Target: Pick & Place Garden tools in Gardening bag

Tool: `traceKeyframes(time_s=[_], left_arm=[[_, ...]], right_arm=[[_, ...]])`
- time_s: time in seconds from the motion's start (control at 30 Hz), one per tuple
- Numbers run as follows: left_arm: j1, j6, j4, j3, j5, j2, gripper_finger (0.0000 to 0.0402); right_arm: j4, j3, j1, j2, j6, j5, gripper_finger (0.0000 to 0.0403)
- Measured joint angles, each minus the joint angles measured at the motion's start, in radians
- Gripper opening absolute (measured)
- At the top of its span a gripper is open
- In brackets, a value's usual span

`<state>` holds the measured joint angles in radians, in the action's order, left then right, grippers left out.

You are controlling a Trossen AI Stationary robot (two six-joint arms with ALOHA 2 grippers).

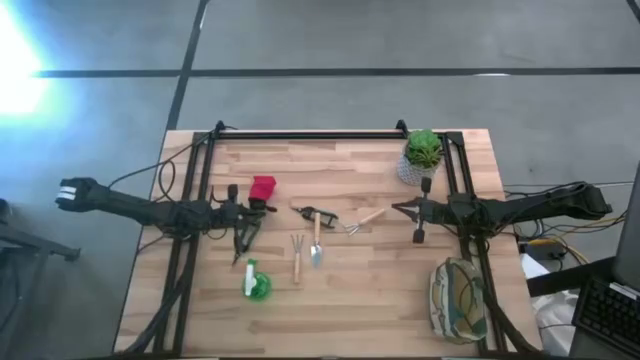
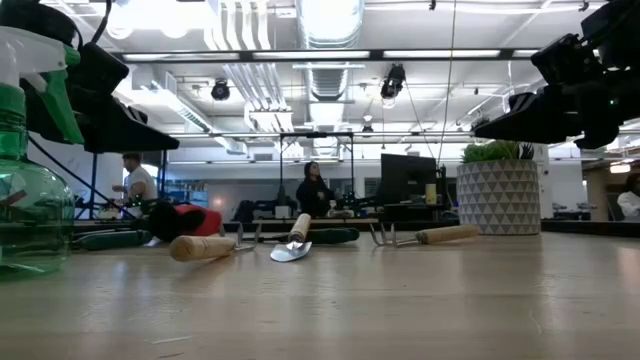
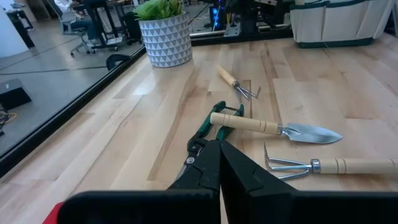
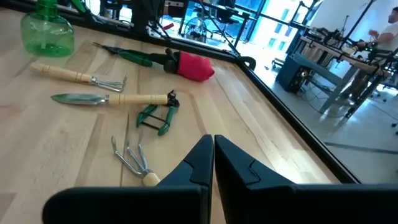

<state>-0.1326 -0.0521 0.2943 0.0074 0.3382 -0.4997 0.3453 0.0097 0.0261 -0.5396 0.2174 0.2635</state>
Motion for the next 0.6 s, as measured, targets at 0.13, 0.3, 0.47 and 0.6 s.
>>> traceKeyframes(time_s=[0.13, 0.3, 0.47, 0.6], left_arm=[[0.0, 0.0, 0.0, 0.0, 0.0, 0.0, 0.0003], [0.0, 0.0, 0.0, 0.0, 0.0, 0.0, 0.0003], [0.0, 0.0, 0.0, 0.0, 0.0, 0.0, 0.0003], [0.0, 0.0, 0.0, 0.0, 0.0, 0.0, 0.0003]], right_arm=[[0.0, 0.0, 0.0, 0.0, -0.003, 0.0, 0.0008], [0.0, 0.0, 0.0, 0.0, -0.005, 0.0, 0.0008], [0.0, 0.0, -0.001, 0.0, -0.004, 0.0, 0.0008], [0.007, 0.0, -0.001, 0.0, 0.064, 0.001, 0.0008]])
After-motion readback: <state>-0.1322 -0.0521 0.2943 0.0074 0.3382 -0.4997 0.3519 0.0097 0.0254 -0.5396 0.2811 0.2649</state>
